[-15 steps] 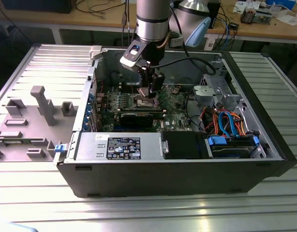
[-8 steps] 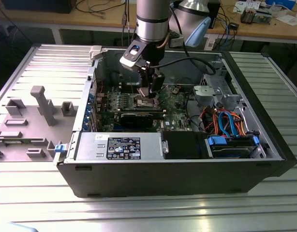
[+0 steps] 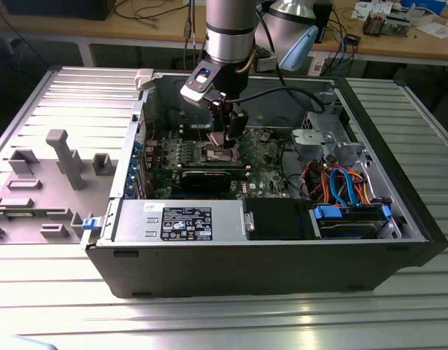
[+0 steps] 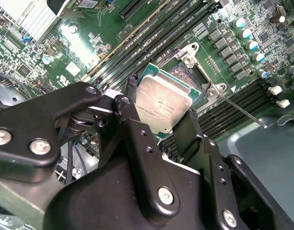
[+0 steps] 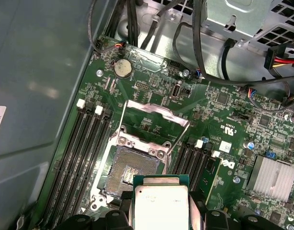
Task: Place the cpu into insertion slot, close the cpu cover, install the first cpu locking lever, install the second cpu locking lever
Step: 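Place the cpu into insertion slot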
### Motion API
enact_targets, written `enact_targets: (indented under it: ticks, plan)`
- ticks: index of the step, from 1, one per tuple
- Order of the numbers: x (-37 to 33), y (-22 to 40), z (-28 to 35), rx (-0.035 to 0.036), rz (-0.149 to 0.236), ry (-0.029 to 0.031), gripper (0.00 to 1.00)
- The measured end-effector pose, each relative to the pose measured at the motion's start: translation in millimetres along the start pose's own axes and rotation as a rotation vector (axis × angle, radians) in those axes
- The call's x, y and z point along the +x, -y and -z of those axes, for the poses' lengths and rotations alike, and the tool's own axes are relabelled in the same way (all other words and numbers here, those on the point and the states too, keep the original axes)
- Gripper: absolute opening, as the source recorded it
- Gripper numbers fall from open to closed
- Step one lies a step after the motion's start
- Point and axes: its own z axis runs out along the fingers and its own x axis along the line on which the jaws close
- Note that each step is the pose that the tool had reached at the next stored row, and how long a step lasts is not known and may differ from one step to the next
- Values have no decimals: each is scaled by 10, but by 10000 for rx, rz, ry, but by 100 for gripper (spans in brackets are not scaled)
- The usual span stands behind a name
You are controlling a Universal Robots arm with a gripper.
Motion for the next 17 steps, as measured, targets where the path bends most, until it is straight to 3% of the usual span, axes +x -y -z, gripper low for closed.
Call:
enact_targets:
  ticks: [17]
  plan:
    - [0,0,-5,7,-102,-1,55]
